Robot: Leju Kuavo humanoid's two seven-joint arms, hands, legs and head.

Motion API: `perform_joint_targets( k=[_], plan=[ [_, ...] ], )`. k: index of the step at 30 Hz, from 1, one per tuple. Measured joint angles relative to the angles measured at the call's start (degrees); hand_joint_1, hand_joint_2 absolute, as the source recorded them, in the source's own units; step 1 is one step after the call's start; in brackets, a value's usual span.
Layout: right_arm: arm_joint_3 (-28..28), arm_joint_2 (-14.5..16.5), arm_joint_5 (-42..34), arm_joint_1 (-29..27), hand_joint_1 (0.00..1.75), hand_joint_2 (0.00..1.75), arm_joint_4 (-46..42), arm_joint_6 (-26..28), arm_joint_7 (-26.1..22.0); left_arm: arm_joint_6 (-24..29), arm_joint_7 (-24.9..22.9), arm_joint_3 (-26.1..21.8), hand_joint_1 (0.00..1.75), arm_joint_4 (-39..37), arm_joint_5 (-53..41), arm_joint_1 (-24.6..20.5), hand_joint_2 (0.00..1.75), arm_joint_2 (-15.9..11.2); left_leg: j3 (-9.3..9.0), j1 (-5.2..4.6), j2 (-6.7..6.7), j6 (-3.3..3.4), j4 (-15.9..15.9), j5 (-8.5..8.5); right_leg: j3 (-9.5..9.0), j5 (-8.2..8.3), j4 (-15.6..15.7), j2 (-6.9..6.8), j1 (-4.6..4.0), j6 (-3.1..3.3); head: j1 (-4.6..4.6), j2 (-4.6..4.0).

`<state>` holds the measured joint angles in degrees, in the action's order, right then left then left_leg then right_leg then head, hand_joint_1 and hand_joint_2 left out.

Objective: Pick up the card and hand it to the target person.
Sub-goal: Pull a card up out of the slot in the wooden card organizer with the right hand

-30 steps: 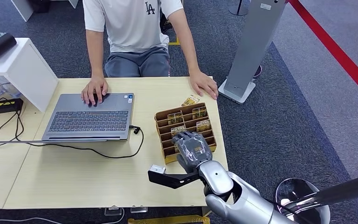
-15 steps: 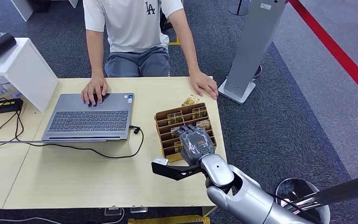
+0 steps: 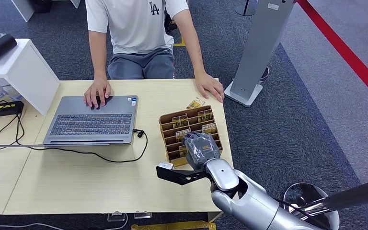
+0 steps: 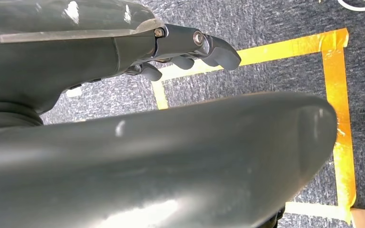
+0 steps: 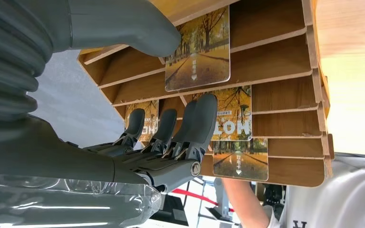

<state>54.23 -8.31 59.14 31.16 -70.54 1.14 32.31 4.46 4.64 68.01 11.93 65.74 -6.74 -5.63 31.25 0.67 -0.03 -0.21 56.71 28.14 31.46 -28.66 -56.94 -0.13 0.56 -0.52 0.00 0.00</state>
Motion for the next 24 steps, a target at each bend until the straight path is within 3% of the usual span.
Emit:
perform_joint_targets(
  k=[14, 18, 24],
  plan=[
    [-1.02, -0.94, -0.16, 0.17, 0.89, 1.75, -2.60, 0.40, 0.48, 0.01, -0.13, 0.00, 0.00, -0.05, 0.09, 0.01, 0.00, -0.10, 0.07, -0.01, -0.01, 0.01, 0.06, 0.01, 0.06, -0.01, -0.06, -0.01, 0.01, -0.01, 0.00, 0.00],
    [-1.04, -0.96, -0.30, 0.06, 1.30, 1.75, -2.08, 0.26, 0.56, 0.01, -0.12, 0.02, 0.00, -0.05, 0.08, 0.01, 0.00, -0.15, 0.05, -0.01, -0.01, 0.00, 0.03, 0.00, 0.04, 0.00, -0.03, -0.01, 0.01, -0.01, 0.00, 0.00],
    [-1.14, -1.43, -0.39, -0.06, 1.11, 1.75, -2.04, 0.27, 0.62, 0.02, -0.12, 0.01, 0.00, -0.03, 0.10, 0.01, 0.00, -0.19, 0.06, 0.00, -0.04, 0.01, 0.05, 0.00, 0.04, -0.01, -0.03, -0.04, 0.00, -0.02, 0.00, 0.00]
  ],
)
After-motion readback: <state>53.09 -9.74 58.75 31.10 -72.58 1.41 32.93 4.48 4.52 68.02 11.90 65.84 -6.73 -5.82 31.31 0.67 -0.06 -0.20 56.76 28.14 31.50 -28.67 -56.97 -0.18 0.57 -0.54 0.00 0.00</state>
